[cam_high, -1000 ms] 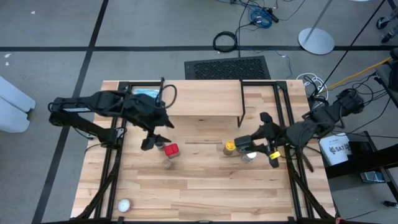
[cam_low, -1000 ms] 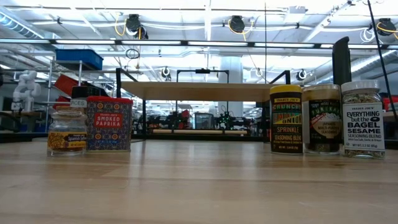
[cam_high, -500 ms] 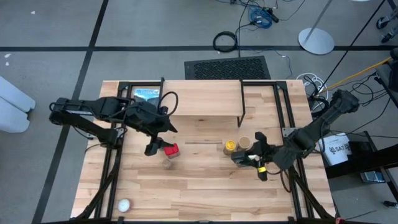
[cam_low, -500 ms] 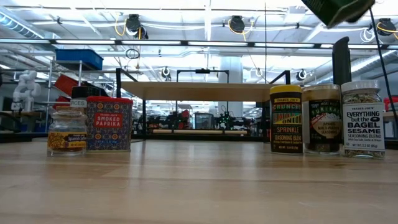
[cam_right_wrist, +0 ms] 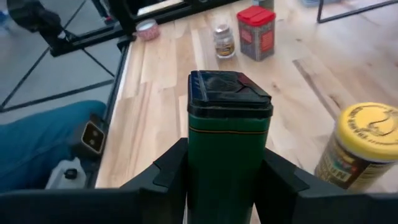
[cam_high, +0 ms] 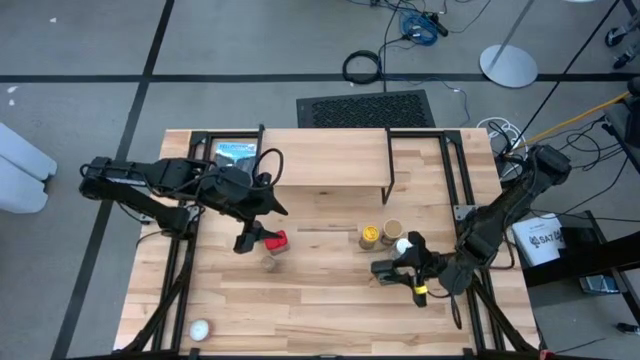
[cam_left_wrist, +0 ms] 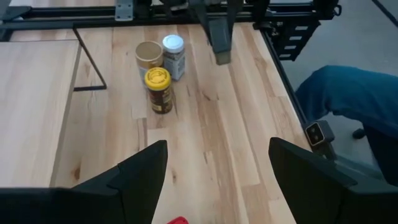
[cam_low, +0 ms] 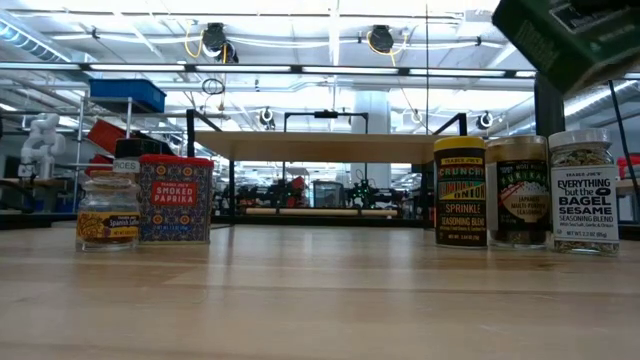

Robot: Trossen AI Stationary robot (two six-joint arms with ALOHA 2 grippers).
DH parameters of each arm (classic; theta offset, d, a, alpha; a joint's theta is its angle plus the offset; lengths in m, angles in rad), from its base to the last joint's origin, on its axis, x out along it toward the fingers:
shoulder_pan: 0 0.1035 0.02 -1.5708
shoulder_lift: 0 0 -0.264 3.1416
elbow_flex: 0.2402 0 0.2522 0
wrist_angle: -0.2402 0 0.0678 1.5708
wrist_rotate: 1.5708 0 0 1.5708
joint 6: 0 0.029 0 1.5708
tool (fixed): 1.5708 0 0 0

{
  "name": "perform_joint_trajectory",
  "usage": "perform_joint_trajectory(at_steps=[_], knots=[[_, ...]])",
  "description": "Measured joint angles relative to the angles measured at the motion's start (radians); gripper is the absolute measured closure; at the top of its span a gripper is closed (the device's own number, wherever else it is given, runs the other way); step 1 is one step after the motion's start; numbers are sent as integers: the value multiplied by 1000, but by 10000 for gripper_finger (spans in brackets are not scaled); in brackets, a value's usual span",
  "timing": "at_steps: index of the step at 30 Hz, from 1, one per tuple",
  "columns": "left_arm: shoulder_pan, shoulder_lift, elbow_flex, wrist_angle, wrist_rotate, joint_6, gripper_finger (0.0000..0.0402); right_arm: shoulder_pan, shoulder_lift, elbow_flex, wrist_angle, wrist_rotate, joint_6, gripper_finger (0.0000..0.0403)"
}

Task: Shelf spices
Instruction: Remove the black seasoning can from the shelf

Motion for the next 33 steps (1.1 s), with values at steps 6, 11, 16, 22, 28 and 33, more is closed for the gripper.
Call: perform_joint_trajectory(at_steps=[6,11,16,22,28,33], knots=[[-37,0,0,15,-28,-32,111,45,122,0,70,57,-14,273],[-69,0,0,16,-64,-58,111,58,216,0,158,116,-5,273],[-104,5,0,21,-110,-79,111,64,299,0,166,116,67,273],[-144,38,0,49,-136,-79,111,77,352,0,170,117,119,273],[-169,106,0,101,-151,-79,111,92,359,0,173,114,118,273],[-180,172,0,124,-154,-87,111,94,359,0,149,112,113,273]])
